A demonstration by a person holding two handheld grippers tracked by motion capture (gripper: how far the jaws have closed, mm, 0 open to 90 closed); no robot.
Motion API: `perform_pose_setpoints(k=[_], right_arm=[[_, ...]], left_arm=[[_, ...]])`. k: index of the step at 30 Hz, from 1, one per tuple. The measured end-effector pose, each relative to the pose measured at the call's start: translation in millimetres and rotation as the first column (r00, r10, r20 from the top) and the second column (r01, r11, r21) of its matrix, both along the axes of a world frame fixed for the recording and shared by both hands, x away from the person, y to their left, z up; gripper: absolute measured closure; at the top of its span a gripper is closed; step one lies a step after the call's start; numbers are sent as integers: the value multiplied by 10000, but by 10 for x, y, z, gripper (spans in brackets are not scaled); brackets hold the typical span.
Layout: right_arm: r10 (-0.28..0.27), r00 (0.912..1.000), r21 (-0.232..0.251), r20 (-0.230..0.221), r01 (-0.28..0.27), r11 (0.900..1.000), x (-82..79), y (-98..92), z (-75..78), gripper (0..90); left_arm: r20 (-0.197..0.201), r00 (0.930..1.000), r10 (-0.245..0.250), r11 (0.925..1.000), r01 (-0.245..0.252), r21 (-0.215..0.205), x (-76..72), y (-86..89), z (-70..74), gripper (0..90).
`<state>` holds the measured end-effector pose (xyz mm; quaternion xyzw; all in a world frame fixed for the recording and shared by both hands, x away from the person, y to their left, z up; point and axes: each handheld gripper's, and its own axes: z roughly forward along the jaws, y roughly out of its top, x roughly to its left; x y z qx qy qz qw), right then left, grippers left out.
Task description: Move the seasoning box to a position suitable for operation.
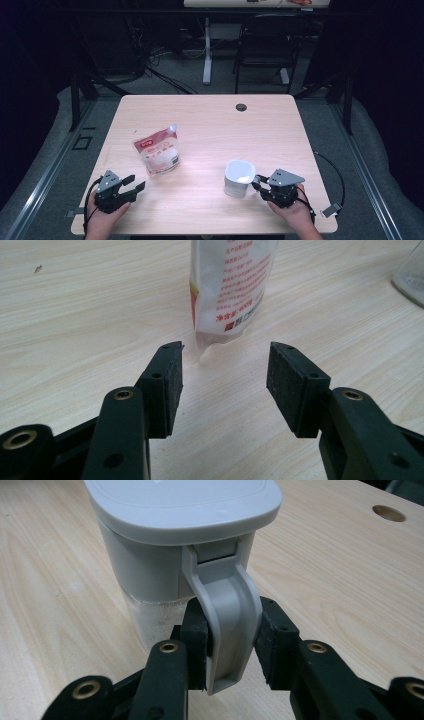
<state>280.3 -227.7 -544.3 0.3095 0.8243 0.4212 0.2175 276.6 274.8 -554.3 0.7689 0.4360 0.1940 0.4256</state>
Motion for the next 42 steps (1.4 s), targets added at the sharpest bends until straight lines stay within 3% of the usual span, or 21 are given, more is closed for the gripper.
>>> perform_pose_setpoints(k=[9, 26, 30, 31, 33, 42], right_arm=[[743, 9972, -40, -44, -743, 9972, -22, 37, 3, 686], [597, 9982, 242, 27, -597, 9979, 42, 77, -26, 683], [483, 9988, 418, -70, -479, 9980, 52, 80, -31, 676], [418, 9988, 727, -272, -398, 9966, 51, 69, -33, 654], [427, 9985, 877, -344, -395, 9954, 32, 49, -21, 628], [275, 9996, 1397, -71, -262, 9898, -83, -27, 107, 584]], left_arm=[[14, 10000, -23, 10000, 23, 16, 1, -4, -1, 487], [-16, 10000, -36, 10000, 36, 43, 8, -16, -6, 487], [-75, 10000, -44, 10000, 44, 79, 5, -14, -4, 487], [-59, 10000, -36, 10000, 36, 68, 5, -14, -6, 487], [-4, 10000, -35, 10000, 35, 54, 3, -7, -6, 487], [-14, 10000, 0, 10000, 0, 35, -4, 0, -3, 487]])
